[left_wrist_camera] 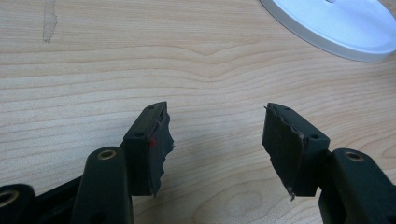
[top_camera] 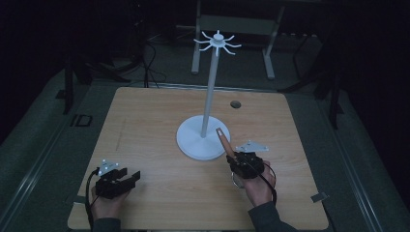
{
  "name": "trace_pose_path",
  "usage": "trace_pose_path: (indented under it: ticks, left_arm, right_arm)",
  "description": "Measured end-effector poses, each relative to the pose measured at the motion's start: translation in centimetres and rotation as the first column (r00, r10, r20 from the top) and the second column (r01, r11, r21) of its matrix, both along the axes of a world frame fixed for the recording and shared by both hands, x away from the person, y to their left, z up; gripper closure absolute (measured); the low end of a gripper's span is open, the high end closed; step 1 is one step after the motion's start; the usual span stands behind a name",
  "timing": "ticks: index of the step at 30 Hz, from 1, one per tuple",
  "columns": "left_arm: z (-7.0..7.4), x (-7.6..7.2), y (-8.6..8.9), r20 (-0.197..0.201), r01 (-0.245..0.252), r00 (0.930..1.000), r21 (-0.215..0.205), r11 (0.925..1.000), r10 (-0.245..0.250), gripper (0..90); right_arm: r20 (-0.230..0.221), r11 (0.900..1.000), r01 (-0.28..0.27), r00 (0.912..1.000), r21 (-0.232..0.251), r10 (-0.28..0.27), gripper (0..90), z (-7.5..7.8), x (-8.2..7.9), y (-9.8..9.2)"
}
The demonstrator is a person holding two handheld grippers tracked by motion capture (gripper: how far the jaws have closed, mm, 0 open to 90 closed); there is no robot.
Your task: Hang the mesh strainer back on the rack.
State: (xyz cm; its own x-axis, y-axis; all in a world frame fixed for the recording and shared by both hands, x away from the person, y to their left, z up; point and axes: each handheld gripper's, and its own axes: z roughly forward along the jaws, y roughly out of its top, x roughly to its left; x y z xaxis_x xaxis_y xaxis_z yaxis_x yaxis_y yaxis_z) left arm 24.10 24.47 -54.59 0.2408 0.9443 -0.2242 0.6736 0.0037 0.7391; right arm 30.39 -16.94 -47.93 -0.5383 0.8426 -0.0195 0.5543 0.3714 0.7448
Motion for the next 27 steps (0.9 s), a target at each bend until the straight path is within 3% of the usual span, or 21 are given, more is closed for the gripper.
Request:
trace_pose_path:
  ticks: [8,27]
  left_arm:
    - [0.0,0.0,0.0,0.002,-0.001,1.0000,-0.001,1.0000,0.001,41.6]
    - [0.0,0.0,0.1,0.003,-0.005,1.0000,-0.001,1.0000,0.005,41.6]
  right_arm:
    - [0.040,1.000,0.003,0.9992,0.008,-0.003,69.2,0.7,-0.1,0.6]
    - [0.084,0.999,0.015,0.9963,0.037,-0.018,69.2,1.7,-0.1,1.1]
